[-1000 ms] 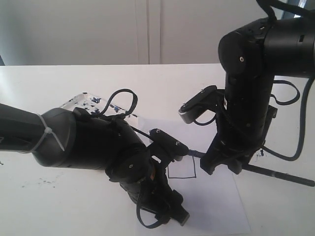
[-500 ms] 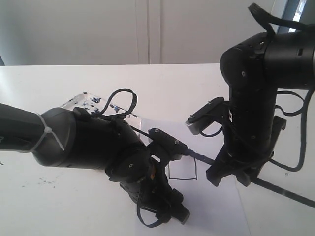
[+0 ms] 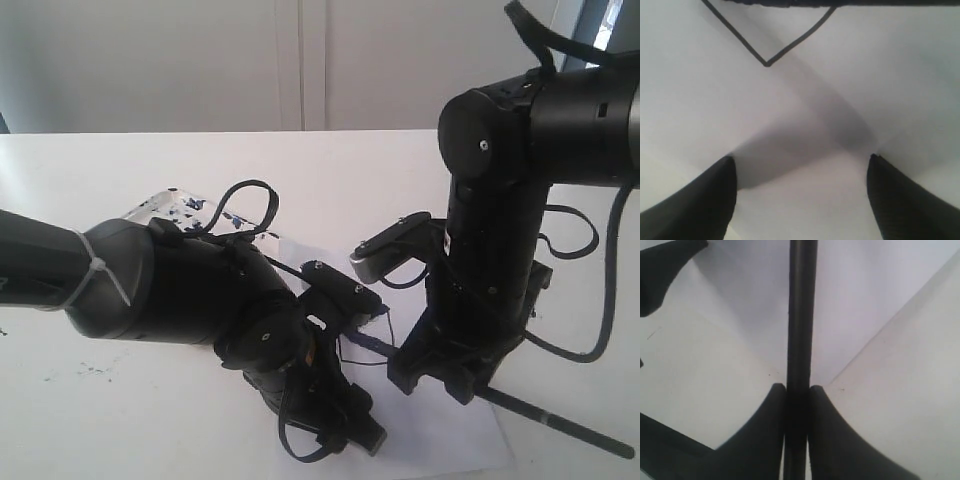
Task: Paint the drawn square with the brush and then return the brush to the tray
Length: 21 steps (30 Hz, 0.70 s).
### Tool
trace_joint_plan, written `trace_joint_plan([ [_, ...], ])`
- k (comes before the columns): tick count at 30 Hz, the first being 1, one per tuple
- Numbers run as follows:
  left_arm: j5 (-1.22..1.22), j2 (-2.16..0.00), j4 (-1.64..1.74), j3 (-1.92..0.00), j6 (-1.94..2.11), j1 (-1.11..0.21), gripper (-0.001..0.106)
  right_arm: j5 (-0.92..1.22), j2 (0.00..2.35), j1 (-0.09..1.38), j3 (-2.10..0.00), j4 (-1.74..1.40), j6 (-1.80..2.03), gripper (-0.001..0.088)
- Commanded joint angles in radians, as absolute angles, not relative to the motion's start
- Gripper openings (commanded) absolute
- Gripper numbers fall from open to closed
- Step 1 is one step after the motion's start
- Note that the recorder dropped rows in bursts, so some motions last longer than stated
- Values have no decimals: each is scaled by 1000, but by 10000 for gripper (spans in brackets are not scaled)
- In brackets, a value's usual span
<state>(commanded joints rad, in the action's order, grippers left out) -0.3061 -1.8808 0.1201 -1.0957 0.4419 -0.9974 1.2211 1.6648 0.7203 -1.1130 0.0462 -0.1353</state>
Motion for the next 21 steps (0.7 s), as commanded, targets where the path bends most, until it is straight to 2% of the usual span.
trace_joint_plan([
  [13,-310,-1881,120,-1096,442,-997,749,1221,1665,720,-1113,-201,-39,0],
  [21,-310,-1881,120,-1096,442,-997,749,1221,1665,720,-1113,-213,-22,0],
])
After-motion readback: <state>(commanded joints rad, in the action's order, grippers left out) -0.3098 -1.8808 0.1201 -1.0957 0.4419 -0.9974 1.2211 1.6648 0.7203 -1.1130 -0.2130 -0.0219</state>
